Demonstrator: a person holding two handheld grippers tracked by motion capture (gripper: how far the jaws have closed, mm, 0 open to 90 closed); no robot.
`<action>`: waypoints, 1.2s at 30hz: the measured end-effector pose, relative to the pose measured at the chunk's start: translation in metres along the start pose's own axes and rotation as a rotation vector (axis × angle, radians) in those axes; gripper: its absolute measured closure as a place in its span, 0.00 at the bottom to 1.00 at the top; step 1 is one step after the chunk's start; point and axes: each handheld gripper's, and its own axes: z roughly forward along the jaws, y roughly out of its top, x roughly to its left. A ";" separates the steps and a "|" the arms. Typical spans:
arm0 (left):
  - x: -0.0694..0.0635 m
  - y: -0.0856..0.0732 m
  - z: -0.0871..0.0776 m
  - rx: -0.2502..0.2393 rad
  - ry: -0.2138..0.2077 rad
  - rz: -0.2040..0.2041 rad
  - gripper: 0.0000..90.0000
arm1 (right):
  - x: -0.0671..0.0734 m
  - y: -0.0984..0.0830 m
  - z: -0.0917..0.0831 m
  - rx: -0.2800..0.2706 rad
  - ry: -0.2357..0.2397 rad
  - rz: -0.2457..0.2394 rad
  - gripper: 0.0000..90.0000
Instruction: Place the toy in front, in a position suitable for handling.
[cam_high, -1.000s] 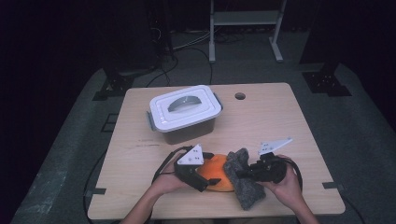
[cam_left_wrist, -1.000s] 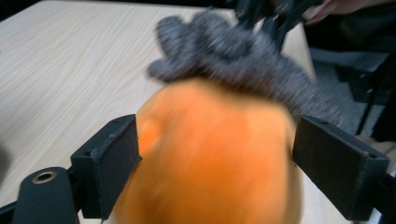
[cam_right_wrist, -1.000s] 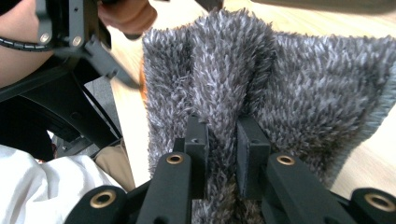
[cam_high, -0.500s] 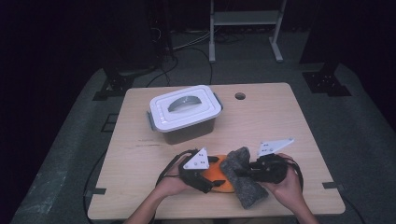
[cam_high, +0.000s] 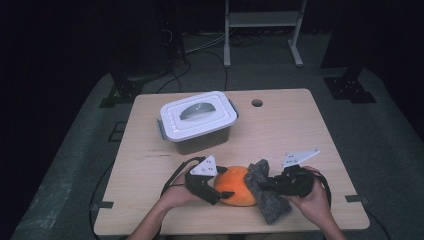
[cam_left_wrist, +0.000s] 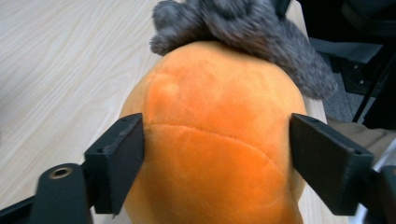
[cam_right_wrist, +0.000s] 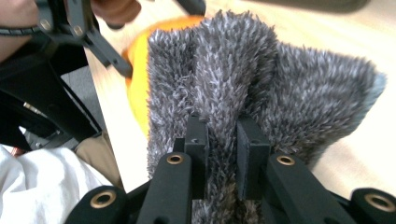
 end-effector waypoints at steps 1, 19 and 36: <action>-0.001 0.000 0.001 -0.006 -0.003 -0.001 0.24 | 0.001 0.002 -0.002 -0.021 0.005 0.001 0.85; -0.007 0.002 0.005 -0.030 -0.012 0.034 0.29 | 0.007 0.004 0.004 -0.014 0.002 -0.042 0.85; -0.002 0.003 -0.002 -0.070 -0.025 0.010 0.29 | 0.007 0.005 0.005 -0.022 0.025 -0.032 0.85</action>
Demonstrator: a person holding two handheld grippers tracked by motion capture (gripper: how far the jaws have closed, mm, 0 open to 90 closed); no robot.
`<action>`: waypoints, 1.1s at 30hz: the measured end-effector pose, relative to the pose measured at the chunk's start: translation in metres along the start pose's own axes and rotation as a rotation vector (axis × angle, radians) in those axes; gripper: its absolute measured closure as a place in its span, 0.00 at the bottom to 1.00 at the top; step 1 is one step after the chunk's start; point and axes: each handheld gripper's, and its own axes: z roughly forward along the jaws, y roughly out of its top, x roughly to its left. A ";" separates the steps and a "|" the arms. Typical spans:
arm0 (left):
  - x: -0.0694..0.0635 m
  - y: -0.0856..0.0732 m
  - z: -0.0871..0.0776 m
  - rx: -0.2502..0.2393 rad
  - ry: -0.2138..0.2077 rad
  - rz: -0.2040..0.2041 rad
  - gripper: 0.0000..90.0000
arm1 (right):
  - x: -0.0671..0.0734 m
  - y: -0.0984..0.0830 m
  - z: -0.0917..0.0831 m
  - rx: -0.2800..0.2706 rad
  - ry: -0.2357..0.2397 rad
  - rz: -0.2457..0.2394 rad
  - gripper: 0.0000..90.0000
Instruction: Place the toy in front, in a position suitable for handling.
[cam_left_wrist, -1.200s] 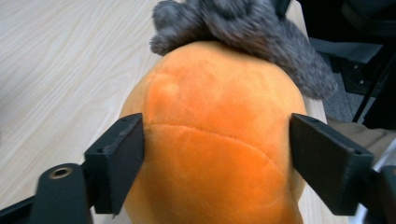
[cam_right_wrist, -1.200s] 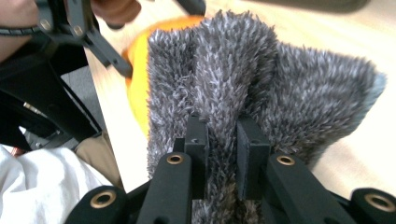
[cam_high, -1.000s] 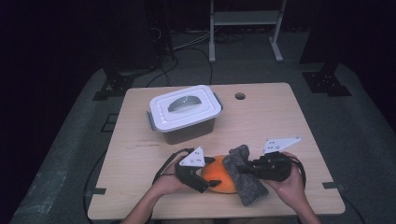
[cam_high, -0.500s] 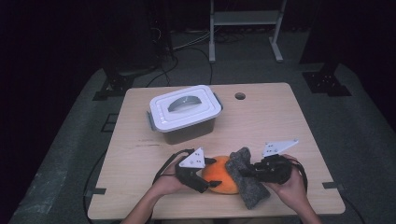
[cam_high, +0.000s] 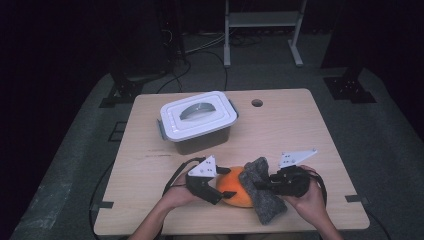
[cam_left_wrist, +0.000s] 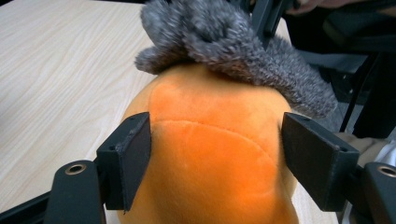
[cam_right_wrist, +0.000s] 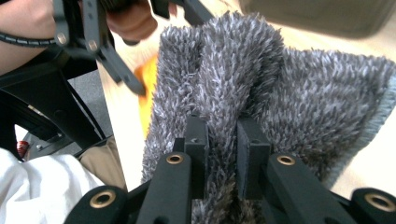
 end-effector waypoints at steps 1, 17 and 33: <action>-0.001 0.000 0.001 -0.002 0.004 0.000 0.31 | -0.002 -0.002 -0.001 0.002 0.005 0.007 0.85; -0.011 0.008 0.009 0.003 0.011 0.042 0.22 | 0.012 0.017 0.008 0.005 0.023 -0.059 0.85; -0.013 0.012 0.015 -0.014 0.010 0.032 0.27 | 0.023 0.027 0.001 0.039 0.007 -0.105 0.85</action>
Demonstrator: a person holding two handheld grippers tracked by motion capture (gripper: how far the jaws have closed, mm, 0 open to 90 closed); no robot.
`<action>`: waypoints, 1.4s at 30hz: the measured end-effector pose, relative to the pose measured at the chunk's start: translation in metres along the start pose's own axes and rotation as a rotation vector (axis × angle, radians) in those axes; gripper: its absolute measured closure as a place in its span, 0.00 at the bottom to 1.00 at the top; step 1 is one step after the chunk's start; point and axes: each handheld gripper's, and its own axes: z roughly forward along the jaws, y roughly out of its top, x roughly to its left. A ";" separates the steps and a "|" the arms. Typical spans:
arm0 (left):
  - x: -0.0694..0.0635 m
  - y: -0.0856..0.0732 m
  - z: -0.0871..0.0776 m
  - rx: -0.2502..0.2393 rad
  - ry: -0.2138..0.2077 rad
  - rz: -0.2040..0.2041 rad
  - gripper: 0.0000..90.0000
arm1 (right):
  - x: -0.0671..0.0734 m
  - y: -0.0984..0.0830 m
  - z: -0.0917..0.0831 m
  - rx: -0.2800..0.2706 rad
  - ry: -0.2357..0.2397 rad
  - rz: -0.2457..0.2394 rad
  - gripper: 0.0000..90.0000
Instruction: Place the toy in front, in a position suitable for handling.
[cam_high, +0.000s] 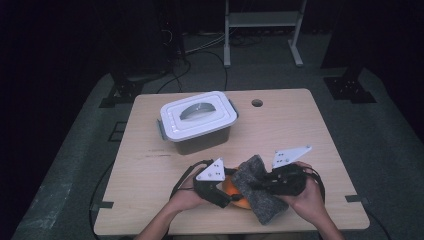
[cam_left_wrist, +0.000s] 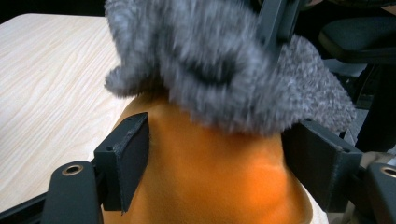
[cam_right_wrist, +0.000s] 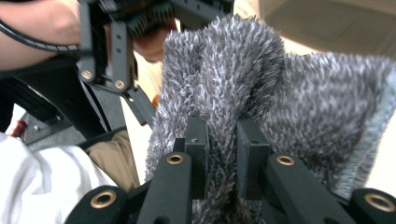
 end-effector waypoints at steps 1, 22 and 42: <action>0.001 -0.001 -0.001 0.001 -0.003 -0.009 0.25 | -0.002 -0.002 0.002 -0.003 0.013 0.011 0.85; -0.003 0.001 0.001 0.006 -0.028 0.005 0.26 | -0.003 -0.003 -0.004 -0.009 0.023 0.020 0.85; 0.000 -0.001 0.001 0.045 -0.030 -0.027 0.18 | -0.003 -0.006 0.003 -0.013 0.046 0.024 0.85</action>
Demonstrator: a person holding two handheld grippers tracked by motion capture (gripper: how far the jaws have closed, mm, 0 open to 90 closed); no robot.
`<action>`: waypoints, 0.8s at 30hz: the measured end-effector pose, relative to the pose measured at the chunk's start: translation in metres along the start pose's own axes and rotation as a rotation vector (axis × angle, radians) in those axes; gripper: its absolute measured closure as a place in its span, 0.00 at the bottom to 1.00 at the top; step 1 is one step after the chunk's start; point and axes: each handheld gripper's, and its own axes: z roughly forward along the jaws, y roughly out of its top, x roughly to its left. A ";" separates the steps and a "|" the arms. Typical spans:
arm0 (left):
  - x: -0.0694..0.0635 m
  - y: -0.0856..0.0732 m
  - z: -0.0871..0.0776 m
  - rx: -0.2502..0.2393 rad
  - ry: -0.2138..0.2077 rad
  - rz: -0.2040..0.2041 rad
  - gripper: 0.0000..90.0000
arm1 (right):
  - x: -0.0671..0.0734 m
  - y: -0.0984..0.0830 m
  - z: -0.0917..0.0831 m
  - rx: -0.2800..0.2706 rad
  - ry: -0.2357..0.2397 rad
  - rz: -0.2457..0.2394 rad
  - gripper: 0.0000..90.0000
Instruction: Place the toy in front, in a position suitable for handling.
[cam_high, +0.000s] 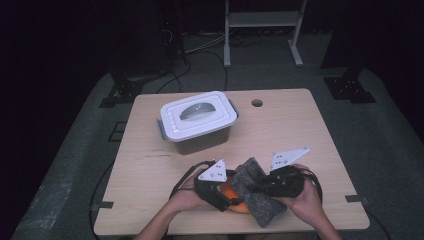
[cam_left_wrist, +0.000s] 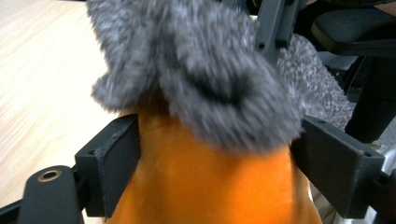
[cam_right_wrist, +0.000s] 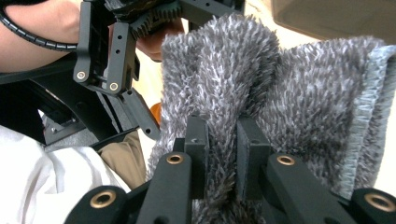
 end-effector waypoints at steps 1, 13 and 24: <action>0.001 -0.001 -0.001 0.006 -0.002 -0.001 0.18 | -0.002 -0.002 -0.002 0.001 -0.009 0.009 0.85; 0.005 0.000 -0.001 0.017 -0.005 -0.008 0.11 | -0.008 -0.012 0.003 -0.013 0.015 0.044 0.85; 0.012 -0.012 -0.006 0.059 -0.015 -0.008 0.22 | -0.015 -0.019 0.004 -0.018 0.004 0.072 0.85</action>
